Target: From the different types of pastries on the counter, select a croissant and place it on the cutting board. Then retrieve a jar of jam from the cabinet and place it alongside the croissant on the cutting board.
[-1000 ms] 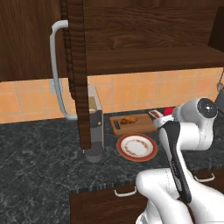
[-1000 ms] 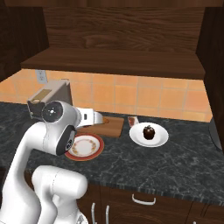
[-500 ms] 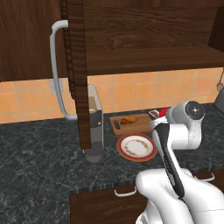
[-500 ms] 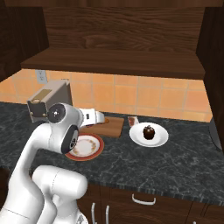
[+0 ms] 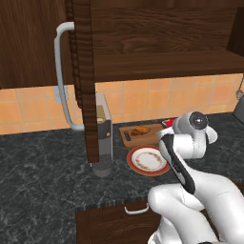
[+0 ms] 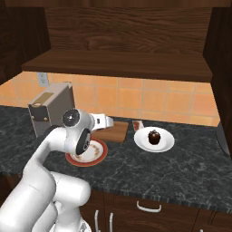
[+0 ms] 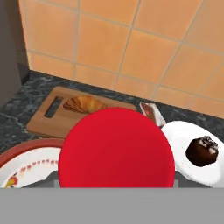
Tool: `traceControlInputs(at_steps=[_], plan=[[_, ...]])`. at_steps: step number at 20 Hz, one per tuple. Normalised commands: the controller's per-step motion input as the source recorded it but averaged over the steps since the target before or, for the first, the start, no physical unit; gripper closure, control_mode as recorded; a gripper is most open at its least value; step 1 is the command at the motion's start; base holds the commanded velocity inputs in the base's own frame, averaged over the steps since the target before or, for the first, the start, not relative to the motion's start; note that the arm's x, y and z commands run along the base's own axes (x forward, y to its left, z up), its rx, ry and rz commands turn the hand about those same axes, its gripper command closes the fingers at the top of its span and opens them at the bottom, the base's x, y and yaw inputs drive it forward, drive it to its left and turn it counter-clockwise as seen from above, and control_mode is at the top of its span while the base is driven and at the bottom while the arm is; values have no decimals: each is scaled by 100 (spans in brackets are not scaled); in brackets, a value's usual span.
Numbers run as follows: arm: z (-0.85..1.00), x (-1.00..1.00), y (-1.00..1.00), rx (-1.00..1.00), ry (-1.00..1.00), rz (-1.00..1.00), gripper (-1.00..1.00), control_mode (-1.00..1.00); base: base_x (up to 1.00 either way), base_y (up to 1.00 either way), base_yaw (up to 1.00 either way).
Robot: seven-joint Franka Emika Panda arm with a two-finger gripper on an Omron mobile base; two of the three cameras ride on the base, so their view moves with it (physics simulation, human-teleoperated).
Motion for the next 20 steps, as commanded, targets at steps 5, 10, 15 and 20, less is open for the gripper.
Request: traceControlInputs(at_steps=[5, 10, 15, 20], plan=[[1, 26, 0, 7, 47, 2, 100, -100, 0, 0, 0], [-9, 37, -4, 0, 4, 0, 100, -100, 0, 0, 0], [-41, 100, -15, 0, -1, 0, 100, -100, 0, 0, 0], [0, 26, 0, 0, 1, 0, 100, -100, 0, 0, 0]])
